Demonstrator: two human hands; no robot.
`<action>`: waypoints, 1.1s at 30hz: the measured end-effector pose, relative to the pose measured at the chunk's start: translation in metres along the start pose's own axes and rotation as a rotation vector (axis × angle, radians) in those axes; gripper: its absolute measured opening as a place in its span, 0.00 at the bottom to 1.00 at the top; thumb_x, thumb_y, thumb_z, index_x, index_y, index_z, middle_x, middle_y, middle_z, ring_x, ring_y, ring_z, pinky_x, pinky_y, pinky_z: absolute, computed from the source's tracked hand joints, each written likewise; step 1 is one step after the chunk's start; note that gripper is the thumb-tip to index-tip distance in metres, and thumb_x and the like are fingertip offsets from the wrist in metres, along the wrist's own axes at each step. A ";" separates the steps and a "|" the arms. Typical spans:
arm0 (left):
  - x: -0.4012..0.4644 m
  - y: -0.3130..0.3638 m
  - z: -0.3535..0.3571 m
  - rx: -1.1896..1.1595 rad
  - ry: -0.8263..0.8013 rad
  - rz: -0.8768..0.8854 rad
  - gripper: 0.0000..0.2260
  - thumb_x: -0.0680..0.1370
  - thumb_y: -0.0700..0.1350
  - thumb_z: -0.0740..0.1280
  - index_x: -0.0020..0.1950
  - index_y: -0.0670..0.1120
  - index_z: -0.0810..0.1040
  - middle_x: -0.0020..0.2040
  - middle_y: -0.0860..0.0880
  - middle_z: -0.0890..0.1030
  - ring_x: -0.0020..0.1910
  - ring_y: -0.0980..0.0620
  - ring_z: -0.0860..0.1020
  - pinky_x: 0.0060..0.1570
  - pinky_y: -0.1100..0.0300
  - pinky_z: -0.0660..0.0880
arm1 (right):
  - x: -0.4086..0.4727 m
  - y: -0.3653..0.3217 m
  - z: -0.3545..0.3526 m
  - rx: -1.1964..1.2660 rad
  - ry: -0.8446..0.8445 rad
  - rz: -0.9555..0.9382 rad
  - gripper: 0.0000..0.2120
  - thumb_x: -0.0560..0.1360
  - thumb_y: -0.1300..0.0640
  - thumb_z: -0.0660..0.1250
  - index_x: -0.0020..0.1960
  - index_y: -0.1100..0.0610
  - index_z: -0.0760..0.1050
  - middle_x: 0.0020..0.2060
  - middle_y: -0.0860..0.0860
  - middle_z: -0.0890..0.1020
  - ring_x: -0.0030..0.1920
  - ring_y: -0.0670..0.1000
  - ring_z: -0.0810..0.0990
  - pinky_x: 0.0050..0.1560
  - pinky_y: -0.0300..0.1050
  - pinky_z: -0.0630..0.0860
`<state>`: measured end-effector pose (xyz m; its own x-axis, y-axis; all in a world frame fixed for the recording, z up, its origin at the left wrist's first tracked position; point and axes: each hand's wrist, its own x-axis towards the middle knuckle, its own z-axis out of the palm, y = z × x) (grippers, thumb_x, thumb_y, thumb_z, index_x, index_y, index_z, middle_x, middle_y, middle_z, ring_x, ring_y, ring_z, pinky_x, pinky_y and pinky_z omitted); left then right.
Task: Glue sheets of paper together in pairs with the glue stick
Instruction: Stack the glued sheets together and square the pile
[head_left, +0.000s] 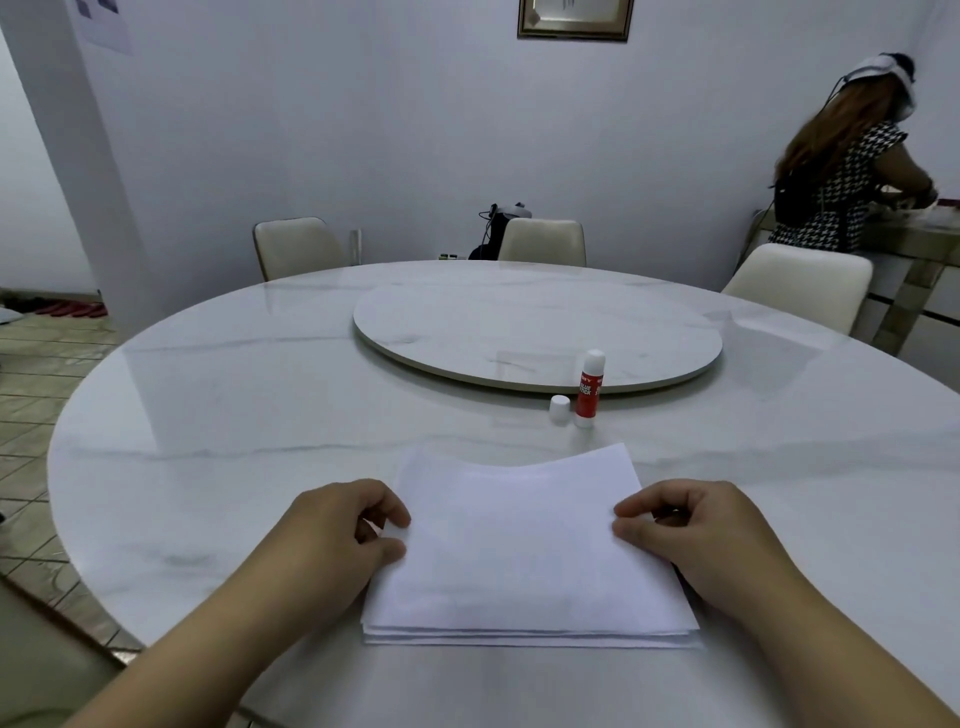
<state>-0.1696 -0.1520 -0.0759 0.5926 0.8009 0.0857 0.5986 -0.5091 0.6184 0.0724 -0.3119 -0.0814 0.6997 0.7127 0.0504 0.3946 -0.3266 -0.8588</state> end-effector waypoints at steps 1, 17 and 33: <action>0.000 0.000 0.001 -0.004 0.002 -0.011 0.08 0.72 0.44 0.70 0.41 0.57 0.77 0.39 0.51 0.79 0.38 0.57 0.77 0.32 0.72 0.66 | 0.000 0.001 0.000 -0.017 0.003 -0.008 0.05 0.64 0.55 0.78 0.34 0.47 0.84 0.27 0.48 0.80 0.27 0.45 0.76 0.25 0.32 0.69; 0.013 0.010 0.001 0.308 -0.019 0.125 0.01 0.75 0.49 0.67 0.44 0.56 0.77 0.56 0.59 0.69 0.57 0.58 0.68 0.52 0.67 0.64 | 0.012 -0.006 -0.001 -0.340 0.092 -0.192 0.12 0.68 0.46 0.73 0.49 0.44 0.76 0.45 0.41 0.72 0.42 0.39 0.72 0.37 0.31 0.65; 0.108 0.053 0.043 -0.594 0.204 0.048 0.02 0.75 0.47 0.66 0.44 0.53 0.79 0.42 0.54 0.80 0.41 0.57 0.77 0.37 0.68 0.71 | 0.140 -0.018 0.028 0.039 0.206 -0.056 0.05 0.73 0.52 0.70 0.44 0.54 0.79 0.51 0.53 0.82 0.45 0.49 0.78 0.34 0.38 0.67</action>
<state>-0.0503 -0.1059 -0.0670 0.4613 0.8554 0.2355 0.1371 -0.3310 0.9336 0.1462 -0.1886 -0.0730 0.7858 0.5858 0.1985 0.4160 -0.2631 -0.8705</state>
